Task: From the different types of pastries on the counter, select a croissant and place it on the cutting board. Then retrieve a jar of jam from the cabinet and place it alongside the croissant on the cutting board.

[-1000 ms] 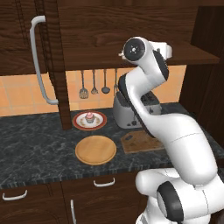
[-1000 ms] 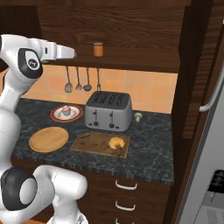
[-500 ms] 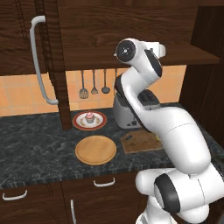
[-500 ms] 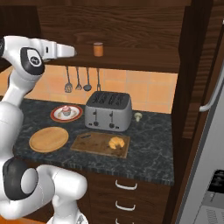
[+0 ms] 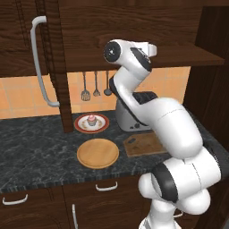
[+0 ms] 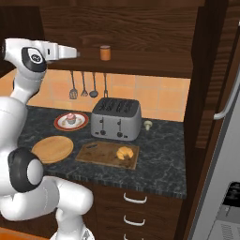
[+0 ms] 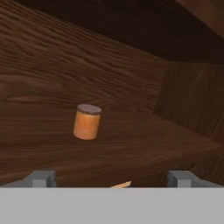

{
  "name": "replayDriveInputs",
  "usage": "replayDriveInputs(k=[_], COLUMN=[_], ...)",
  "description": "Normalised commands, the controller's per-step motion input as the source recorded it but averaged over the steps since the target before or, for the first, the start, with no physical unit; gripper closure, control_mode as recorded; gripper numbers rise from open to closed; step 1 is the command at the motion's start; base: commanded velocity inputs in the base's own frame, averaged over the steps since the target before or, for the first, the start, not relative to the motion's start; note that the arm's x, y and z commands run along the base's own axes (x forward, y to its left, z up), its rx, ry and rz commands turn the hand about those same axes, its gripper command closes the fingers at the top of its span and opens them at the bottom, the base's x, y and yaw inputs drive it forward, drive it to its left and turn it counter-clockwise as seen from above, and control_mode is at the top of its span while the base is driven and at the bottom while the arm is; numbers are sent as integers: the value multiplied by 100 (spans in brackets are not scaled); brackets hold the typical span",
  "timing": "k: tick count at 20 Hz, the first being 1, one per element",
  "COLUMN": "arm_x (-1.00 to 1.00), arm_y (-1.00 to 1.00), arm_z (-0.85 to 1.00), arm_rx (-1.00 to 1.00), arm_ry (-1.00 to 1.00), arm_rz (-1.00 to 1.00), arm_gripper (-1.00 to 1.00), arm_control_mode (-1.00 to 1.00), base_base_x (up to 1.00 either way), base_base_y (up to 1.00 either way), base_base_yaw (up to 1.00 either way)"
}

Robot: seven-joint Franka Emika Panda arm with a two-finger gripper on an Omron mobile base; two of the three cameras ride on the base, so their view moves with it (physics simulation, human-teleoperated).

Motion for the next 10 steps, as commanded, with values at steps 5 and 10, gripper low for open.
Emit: replayDriveInputs(k=[5, 10], arm_x=[82, 0], arm_y=[-45, -11], arm_z=[-21, 0], arm_rx=[11, 0], arm_ry=[0, 0], arm_rz=[7, 0], arm_gripper=[-100, -100], arm_control_mode=[-100, -100], base_base_x=[0, 0], base_base_y=[0, 0], base_base_yaw=[0, 0])
